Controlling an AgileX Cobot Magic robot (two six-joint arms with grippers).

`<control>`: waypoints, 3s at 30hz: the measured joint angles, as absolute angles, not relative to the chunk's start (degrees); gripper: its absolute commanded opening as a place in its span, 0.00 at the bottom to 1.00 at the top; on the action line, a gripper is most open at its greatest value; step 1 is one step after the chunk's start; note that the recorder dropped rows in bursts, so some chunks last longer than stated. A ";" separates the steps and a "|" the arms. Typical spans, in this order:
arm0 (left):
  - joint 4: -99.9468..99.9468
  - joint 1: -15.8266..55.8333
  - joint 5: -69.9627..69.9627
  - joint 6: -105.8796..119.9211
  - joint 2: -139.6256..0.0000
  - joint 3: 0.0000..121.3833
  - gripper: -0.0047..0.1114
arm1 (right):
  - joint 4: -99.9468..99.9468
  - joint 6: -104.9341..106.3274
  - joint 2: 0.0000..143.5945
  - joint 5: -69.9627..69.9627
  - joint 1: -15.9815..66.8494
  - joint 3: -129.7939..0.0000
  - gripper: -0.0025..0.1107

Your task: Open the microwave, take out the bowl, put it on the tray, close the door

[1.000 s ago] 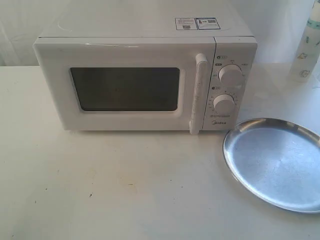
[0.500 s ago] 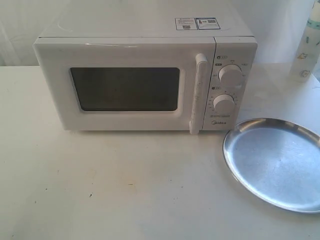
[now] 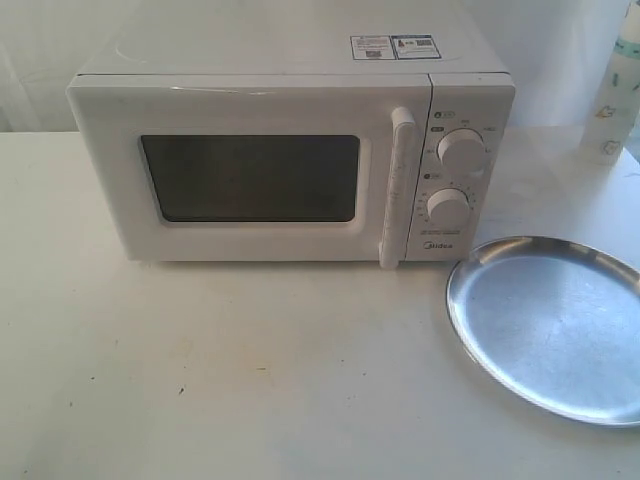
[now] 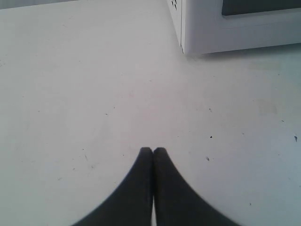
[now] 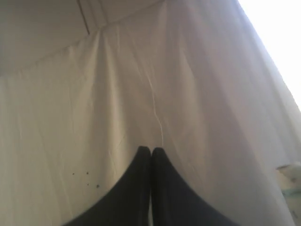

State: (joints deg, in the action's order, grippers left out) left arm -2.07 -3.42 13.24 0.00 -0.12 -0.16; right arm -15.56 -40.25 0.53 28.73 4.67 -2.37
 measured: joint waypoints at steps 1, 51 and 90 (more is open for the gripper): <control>-2.07 -3.42 13.24 0.00 -0.12 -0.16 0.04 | -17.59 -40.25 1.38 29.30 4.67 -3.38 0.02; -2.07 -3.42 13.24 0.00 -0.12 -0.16 0.04 | -56.04 -21.30 99.58 55.41 14.74 -40.11 0.63; -2.07 -3.42 13.24 0.00 -0.12 -0.16 0.04 | -81.88 -33.74 105.32 55.68 17.75 -46.63 0.36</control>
State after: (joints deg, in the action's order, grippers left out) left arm -2.07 -3.42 13.24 0.00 -0.12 -0.16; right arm -81.88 -33.74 105.32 55.68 17.75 -46.63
